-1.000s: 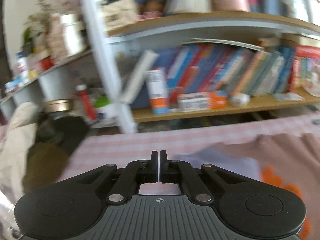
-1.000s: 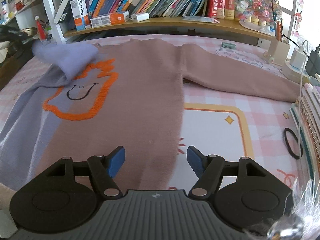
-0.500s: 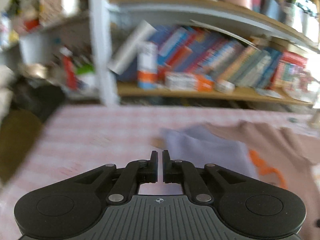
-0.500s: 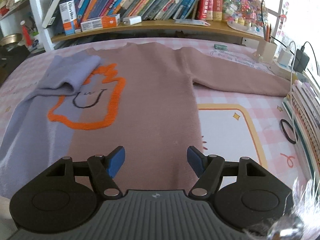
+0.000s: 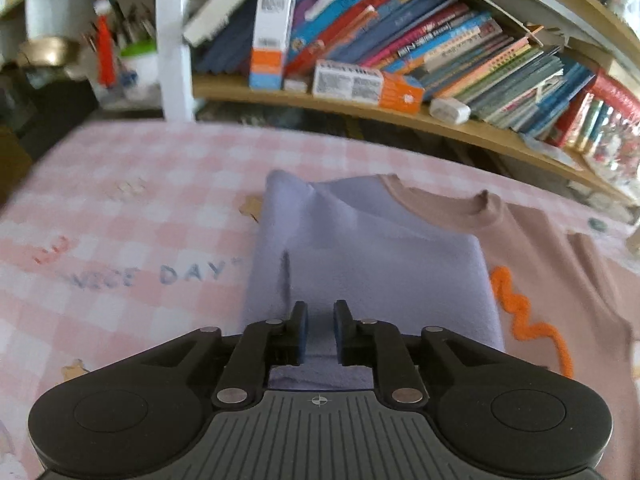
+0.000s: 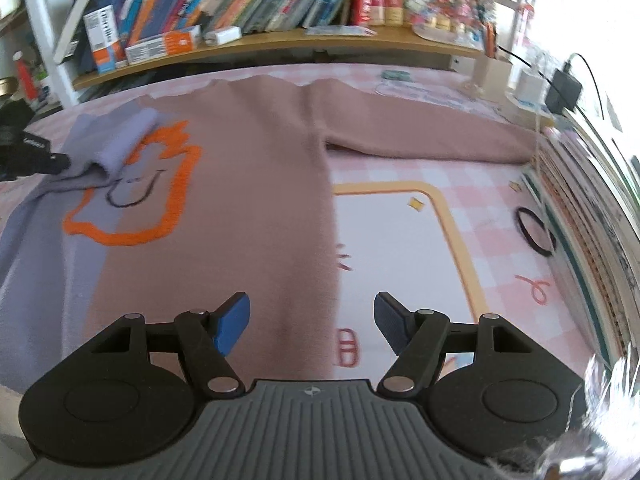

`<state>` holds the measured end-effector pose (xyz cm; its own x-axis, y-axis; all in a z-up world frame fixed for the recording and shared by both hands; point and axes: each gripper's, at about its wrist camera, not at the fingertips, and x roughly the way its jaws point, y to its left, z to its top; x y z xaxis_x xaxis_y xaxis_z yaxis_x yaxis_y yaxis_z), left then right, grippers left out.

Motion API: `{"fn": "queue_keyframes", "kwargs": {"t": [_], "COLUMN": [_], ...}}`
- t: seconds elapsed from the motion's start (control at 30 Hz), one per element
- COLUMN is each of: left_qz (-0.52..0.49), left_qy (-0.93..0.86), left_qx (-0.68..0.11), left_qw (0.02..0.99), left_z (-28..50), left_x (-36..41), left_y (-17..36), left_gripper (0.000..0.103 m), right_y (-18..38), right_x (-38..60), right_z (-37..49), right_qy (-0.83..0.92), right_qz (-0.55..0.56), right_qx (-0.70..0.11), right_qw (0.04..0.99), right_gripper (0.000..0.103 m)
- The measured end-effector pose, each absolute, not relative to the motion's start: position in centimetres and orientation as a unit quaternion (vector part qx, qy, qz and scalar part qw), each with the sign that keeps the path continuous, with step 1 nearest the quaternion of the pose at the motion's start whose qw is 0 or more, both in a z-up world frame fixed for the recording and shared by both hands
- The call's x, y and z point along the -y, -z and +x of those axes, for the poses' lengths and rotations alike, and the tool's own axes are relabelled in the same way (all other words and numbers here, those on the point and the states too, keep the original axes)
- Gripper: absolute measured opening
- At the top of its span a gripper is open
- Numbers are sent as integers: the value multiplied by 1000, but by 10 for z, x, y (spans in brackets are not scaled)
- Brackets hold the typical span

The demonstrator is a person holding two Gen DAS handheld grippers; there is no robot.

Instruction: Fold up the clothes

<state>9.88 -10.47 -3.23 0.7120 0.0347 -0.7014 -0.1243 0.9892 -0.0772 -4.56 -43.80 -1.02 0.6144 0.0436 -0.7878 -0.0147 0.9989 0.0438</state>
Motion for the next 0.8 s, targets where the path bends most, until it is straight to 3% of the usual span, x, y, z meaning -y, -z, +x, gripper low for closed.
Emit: {"fn": "queue_keyframes", "kwargs": {"t": [0.03,0.1,0.2,0.4,0.47,0.5,0.53,0.8], "left_qz": [-49,-47,-54,-74,-80,-83,-85,-99], "left_qy": [-52,-57,-60,-57,-55,-55,-54,-42], "left_qx": [-370,-375,-389,-391,-392,-392,-393,-382], "left_qw": [926,924,918,916,915,914,914,918], "left_z": [97,100,104,103,103,103,103,96], "left_x": [107,106,102,102,102,102,102,104], "left_y": [31,31,35,36,35,35,35,28], "left_gripper": [37,45,45,38,28,11,8,11], "right_y": [11,13,15,18,19,19,20,22], "right_x": [441,446,454,463,465,465,466,468], "right_z": [-45,-45,-43,-39,-38,-38,-37,-35], "right_qy": [-15,-15,-11,-13,-16,-17,-18,-22], "right_qz": [18,20,26,30,31,31,32,37], "right_qx": [-441,-443,-445,-446,-447,-447,-447,-446], "right_qw": [897,896,895,894,894,894,894,894], "right_gripper": [67,67,67,67,67,67,67,67]}}
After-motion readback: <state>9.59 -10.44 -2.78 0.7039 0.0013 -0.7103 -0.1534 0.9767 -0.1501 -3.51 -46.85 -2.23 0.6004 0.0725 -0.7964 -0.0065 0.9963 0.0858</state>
